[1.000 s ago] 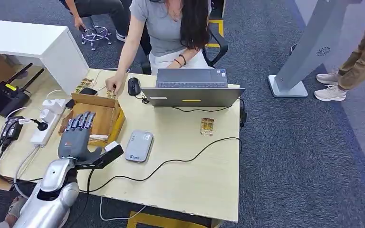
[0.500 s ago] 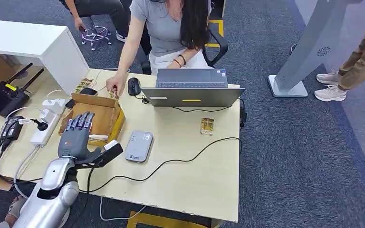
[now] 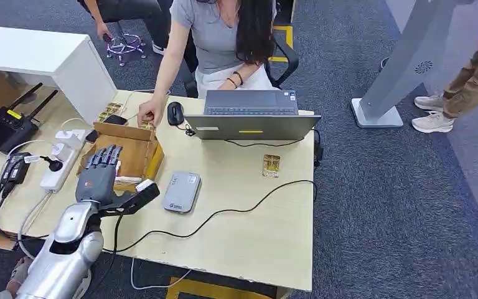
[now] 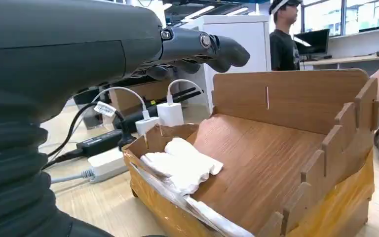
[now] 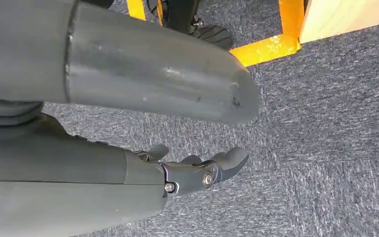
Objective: Pass the card to the sensor for recognition and then transmit it.
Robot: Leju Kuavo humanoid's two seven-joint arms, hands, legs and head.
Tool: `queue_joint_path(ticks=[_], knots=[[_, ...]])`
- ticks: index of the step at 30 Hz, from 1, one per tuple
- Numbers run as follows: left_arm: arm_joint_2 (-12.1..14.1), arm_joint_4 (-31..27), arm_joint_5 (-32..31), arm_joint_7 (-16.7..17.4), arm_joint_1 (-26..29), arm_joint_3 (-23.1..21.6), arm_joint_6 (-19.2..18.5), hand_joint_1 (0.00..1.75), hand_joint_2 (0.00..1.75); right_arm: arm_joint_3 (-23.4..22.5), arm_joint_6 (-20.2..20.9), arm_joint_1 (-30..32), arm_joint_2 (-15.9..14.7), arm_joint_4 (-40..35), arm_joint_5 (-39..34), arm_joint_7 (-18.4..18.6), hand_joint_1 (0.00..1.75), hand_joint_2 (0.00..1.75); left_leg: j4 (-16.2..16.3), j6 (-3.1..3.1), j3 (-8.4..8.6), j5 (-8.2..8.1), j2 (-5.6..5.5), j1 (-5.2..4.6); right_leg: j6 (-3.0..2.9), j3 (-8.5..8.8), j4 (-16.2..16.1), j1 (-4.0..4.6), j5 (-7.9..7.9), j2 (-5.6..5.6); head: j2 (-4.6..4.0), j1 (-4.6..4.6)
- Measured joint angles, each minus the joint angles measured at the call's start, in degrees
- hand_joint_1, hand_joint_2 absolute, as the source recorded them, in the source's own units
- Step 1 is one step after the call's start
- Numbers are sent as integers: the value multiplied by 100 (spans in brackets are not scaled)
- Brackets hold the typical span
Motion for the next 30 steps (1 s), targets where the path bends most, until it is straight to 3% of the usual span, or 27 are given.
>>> queue_joint_path(ticks=[30], knots=[[-9,201,-37,133,-50,9,72,0,175,-33,0,0,0,-2,68,15,0,0,0,0,0,0,0,0,0,0,0,0,0,0,0,0]])
